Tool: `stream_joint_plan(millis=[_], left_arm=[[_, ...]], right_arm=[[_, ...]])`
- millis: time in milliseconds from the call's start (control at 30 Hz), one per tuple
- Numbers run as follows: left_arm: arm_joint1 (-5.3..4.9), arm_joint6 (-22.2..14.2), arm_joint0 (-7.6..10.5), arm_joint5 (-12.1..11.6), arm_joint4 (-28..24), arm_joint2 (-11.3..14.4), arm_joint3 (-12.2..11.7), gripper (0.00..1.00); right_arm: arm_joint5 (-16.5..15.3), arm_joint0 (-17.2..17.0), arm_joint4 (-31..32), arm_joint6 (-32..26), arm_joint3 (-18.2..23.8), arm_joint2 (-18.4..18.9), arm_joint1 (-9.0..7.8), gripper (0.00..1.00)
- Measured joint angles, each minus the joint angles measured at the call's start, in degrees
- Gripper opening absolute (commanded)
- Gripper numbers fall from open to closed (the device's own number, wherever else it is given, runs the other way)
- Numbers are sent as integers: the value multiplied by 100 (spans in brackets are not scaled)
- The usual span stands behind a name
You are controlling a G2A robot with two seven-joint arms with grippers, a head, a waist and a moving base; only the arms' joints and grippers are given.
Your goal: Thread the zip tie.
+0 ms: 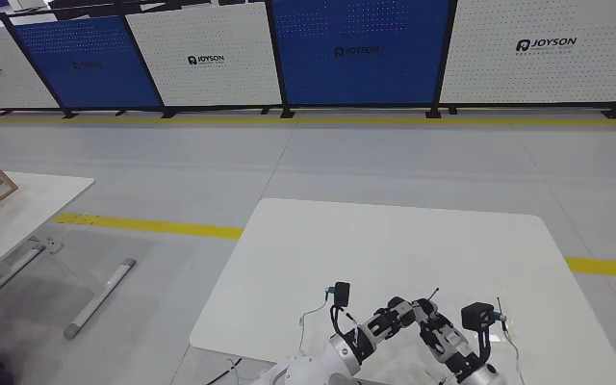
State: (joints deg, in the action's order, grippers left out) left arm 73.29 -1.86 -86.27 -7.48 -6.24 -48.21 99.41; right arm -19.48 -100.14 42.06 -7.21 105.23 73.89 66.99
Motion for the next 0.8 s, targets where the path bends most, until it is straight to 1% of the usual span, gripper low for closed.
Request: stream_joint_plan(millis=[233, 800], left_arm=[[8, 22, 5, -39, -7, 1, -6, 0], [11, -10, -53, -362, -39, -4, 112, 0]], right_arm=[[0, 24, -31, -20, -31, -26, -16, 0], [0, 103, 112, -136, -75, -152, -69, 0]])
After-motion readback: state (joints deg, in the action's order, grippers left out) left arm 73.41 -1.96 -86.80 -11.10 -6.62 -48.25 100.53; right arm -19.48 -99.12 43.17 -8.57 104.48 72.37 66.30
